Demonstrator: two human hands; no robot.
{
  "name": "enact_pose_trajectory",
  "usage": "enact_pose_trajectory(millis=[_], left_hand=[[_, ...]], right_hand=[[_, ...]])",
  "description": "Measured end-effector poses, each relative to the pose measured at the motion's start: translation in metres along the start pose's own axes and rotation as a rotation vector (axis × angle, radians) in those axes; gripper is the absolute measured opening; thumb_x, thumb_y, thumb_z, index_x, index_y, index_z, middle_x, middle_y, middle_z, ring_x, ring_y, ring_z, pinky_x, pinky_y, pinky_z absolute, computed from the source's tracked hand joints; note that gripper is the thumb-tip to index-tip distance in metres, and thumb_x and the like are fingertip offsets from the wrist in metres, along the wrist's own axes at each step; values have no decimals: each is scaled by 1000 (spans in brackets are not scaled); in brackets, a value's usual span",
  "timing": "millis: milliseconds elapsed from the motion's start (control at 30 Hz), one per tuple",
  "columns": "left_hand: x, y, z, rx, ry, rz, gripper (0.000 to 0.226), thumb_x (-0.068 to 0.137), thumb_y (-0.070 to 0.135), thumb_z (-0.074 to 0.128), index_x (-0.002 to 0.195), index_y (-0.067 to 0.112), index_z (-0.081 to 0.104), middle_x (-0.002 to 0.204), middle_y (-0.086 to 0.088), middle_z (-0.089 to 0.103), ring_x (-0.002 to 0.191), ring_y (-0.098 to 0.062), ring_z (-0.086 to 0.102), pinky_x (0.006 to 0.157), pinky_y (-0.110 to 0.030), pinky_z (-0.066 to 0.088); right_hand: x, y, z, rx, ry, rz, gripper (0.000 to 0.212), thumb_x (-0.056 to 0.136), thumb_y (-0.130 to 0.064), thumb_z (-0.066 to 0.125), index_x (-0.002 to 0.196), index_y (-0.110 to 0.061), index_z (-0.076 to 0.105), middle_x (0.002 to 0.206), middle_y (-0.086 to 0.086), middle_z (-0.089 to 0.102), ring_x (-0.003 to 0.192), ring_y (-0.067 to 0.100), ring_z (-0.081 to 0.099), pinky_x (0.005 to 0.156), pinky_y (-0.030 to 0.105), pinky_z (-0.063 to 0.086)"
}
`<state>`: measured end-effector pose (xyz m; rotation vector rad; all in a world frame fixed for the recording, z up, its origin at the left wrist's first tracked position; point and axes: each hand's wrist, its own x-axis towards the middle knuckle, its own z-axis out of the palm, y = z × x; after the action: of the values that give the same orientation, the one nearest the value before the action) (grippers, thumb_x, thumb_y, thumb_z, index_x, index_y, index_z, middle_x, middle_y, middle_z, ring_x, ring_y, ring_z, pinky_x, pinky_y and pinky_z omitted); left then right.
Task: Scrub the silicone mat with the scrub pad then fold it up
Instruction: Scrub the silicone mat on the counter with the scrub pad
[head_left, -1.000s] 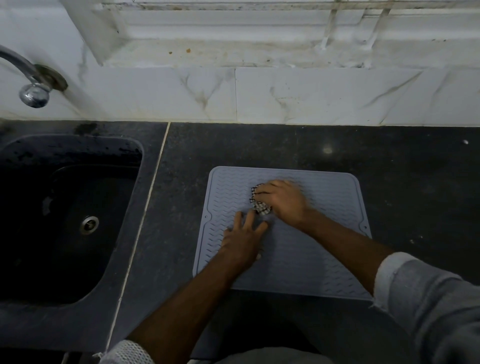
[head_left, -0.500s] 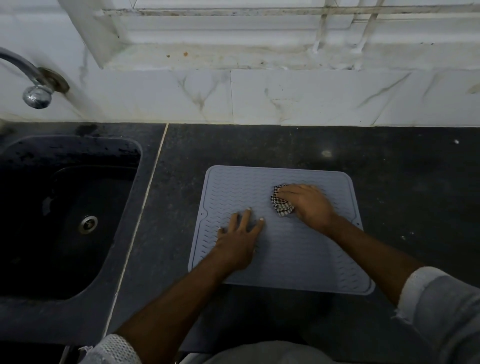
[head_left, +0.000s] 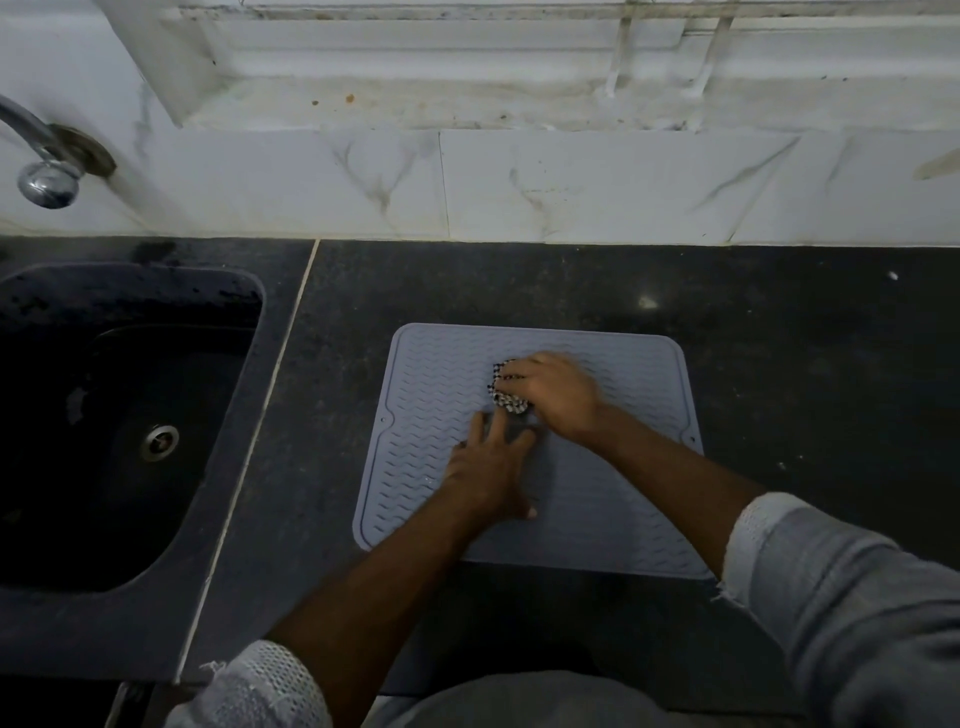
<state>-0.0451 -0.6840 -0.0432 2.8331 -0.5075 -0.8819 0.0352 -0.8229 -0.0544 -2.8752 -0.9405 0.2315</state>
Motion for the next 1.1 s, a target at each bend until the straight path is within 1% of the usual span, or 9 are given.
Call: enact_pose_trajectory(millis=[167,300,500,600,700,833,933,1033,1100], left_hand=[[3,-2,2,-10,-27,-10,109,70,50,76,150,35,3,157,-4,-17,142,-39,-14,107,-63,22],[4,-3,3,-2,-34,-17,110,71,50,76,150,36,1,157,-4,-19,142,-39,-16,108,-64,21],[5,2,1,31,-50,-29,109,72,49,75,151,33,2,157,-7,-18,142,-40,-15,108,-64,21],[5,3,1,42,-57,-36,108,73,49,75,151,31,3,157,-9,-19,142,-40,-15,109,-63,20],[6,2,1,33,-54,-31,108,73,48,75,151,31,3,157,-7,-19,142,-40,-16,109,-63,19],[7,2,2,22,-57,-30,110,71,48,77,151,32,3,157,-6,-21,142,-40,-17,109,-64,19],[8,5,0,41,-75,-51,111,71,49,76,151,32,0,156,-6,-22,141,-40,-18,108,-64,20],[7,6,-3,40,-94,-51,110,72,48,76,151,31,0,156,-6,-22,141,-40,-19,108,-64,20],[6,6,-4,41,-94,-47,109,73,48,75,151,30,2,156,-7,-22,141,-40,-19,109,-64,21]], right_hand=[[-43,32,6,11,76,29,49,84,-10,60,131,-21,52,142,4,46,130,28,37,108,43,24],[-58,49,1,-53,52,35,49,81,-15,64,128,-23,54,138,2,50,128,26,40,106,43,27],[-17,23,-3,-10,109,9,41,87,-17,56,128,-22,55,138,1,50,128,26,40,106,43,28],[-7,14,3,-60,51,-36,45,86,-18,58,130,-23,52,140,1,48,127,26,40,105,42,28],[-31,34,6,-38,77,-52,51,80,-10,65,129,-20,54,138,4,51,125,30,44,103,44,32],[-63,63,4,-86,71,5,53,73,-11,73,123,-20,59,131,4,57,119,29,50,99,46,37],[-52,60,-3,-64,77,24,43,80,-20,67,122,-21,60,131,3,57,120,28,48,101,44,35],[-29,44,-6,-7,131,25,41,86,-17,60,127,-21,56,137,3,52,126,28,43,107,43,29],[-16,31,-3,-28,102,-19,42,87,-15,57,129,-19,55,138,4,50,126,28,42,106,42,28]])
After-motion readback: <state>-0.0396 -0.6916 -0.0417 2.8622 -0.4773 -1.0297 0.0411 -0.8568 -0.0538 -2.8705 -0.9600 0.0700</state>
